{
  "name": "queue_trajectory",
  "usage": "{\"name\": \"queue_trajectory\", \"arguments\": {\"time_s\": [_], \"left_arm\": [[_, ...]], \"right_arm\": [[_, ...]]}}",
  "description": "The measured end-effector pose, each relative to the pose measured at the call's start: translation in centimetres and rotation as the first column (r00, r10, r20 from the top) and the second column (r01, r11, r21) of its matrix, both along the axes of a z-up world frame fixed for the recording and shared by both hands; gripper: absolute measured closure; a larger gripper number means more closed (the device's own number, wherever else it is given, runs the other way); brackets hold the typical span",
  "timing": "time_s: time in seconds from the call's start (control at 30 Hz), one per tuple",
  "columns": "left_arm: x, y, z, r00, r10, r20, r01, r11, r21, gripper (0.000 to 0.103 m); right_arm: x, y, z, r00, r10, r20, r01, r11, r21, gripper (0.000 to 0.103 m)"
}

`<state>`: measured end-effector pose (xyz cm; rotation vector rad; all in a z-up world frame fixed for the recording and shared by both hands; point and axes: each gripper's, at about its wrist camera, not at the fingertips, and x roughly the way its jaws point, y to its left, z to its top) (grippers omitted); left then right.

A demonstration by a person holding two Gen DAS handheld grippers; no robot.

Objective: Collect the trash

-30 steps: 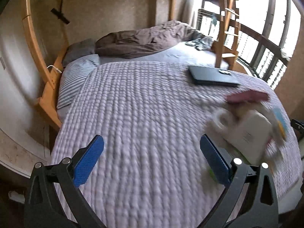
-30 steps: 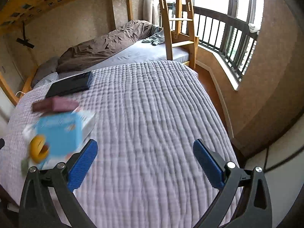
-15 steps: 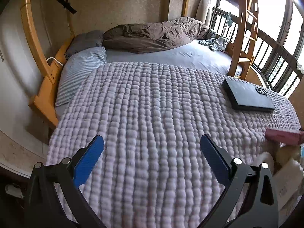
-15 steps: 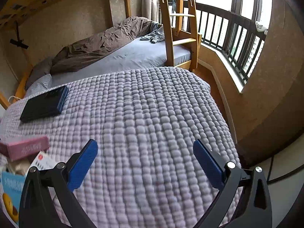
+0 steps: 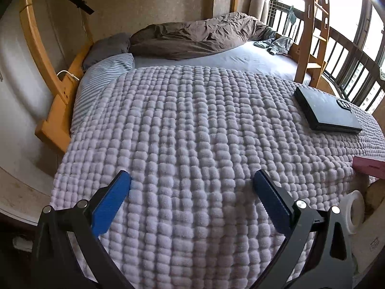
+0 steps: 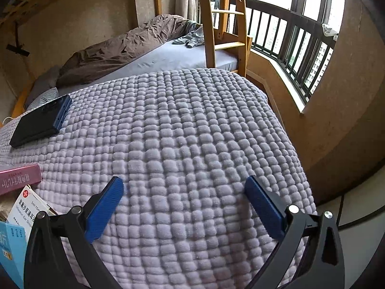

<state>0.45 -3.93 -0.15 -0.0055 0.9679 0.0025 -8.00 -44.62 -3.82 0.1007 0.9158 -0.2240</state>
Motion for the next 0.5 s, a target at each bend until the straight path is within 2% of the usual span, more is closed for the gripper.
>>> {"name": "queue_trajectory", "arguments": {"time_s": [0.5], "left_arm": [[0.0,-0.02,-0.03,1.0,0.0,0.0,0.0,1.0,0.0,0.001]], "right_arm": [[-0.01,-0.06,-0.03,1.0,-0.001,-0.002,0.001,1.0,-0.005,0.003]]}}
